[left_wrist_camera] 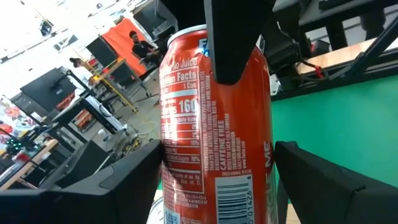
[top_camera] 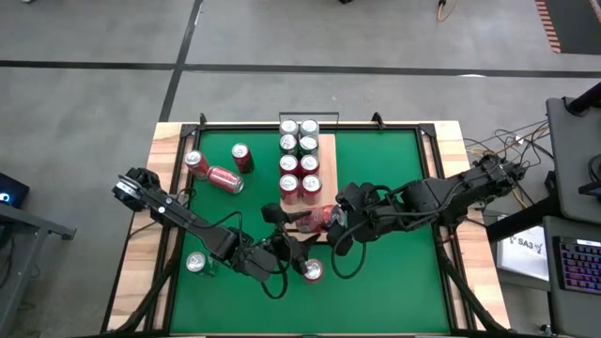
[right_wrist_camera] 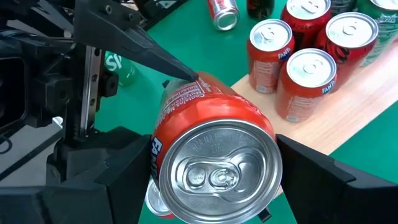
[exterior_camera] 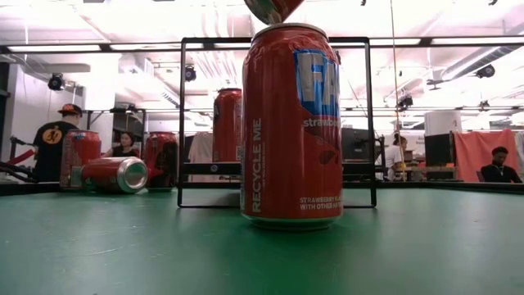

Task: Place canned beverage on shelf
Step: Put the orange soda can on the shelf and aligned with the other orange soda can

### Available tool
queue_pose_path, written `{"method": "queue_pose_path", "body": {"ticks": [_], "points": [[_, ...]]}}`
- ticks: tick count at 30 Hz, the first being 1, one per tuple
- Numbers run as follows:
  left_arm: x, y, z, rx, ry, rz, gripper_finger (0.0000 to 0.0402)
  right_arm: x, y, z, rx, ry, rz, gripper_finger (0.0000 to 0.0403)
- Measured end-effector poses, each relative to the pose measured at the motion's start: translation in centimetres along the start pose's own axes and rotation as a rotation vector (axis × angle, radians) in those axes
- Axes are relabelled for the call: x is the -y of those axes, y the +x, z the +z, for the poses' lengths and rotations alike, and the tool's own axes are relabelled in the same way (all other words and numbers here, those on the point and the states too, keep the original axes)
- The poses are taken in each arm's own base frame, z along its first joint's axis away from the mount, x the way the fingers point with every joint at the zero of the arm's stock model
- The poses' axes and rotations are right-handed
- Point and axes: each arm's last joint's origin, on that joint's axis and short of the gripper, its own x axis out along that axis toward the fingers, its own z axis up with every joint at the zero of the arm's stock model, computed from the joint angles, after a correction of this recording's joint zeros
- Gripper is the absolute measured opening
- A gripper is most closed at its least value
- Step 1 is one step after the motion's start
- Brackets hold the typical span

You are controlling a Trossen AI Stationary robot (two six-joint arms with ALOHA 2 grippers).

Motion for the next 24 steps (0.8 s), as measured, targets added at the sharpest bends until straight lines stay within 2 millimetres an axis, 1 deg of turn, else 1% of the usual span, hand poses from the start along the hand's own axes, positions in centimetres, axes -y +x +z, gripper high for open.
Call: {"method": "queue_pose_path", "body": {"ticks": [10, 20, 24], "points": [[-0.08, 0.17, -0.04, -0.003, -0.037, 0.006, 0.0292, -0.07, 0.00, 0.09, 0.015, -0.011, 0.002, 0.0286], [-0.10, 0.26, 0.15, 0.011, -0.048, 0.004, 0.0324, -0.18, -0.01, 0.23, 0.041, -0.011, 0.003, 0.0286], [-0.11, 0.26, 0.12, 0.007, -0.004, 0.012, 0.0332, -0.25, -0.02, 0.33, 0.055, -0.005, 0.006, 0.0286]]}}
